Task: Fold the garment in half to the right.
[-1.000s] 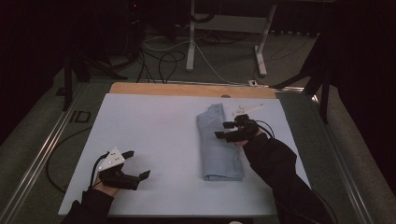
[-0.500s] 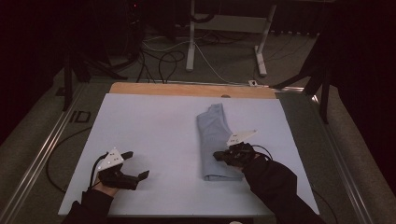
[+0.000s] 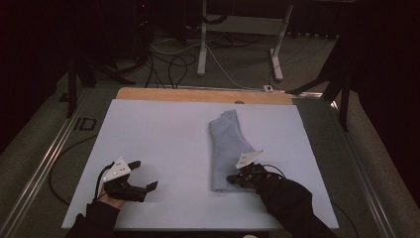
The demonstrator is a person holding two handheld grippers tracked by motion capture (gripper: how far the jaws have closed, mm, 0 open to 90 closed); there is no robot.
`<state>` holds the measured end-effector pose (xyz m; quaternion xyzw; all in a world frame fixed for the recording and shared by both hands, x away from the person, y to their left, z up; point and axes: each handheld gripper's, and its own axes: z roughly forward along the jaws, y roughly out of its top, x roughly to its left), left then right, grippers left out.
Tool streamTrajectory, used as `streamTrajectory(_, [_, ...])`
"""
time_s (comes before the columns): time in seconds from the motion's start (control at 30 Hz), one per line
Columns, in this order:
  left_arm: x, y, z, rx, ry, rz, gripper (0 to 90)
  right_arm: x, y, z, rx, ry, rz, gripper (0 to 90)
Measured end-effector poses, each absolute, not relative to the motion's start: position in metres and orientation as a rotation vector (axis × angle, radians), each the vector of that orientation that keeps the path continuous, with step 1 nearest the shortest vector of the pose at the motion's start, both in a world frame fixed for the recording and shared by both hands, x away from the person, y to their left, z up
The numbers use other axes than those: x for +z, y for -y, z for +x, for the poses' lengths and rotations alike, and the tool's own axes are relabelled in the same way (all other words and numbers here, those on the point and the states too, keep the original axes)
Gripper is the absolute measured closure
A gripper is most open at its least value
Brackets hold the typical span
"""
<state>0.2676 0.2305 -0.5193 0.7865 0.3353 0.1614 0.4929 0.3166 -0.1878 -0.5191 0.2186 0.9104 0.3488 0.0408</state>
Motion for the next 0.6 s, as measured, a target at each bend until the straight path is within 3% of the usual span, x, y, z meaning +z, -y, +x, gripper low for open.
streamTrajectory(0.6, [-0.519, -0.232, 0.267, 0.397, -0.808, 1.903, 1.5, -0.524, 0.203, 0.302, 1.120, -2.801, 0.681, 90.0])
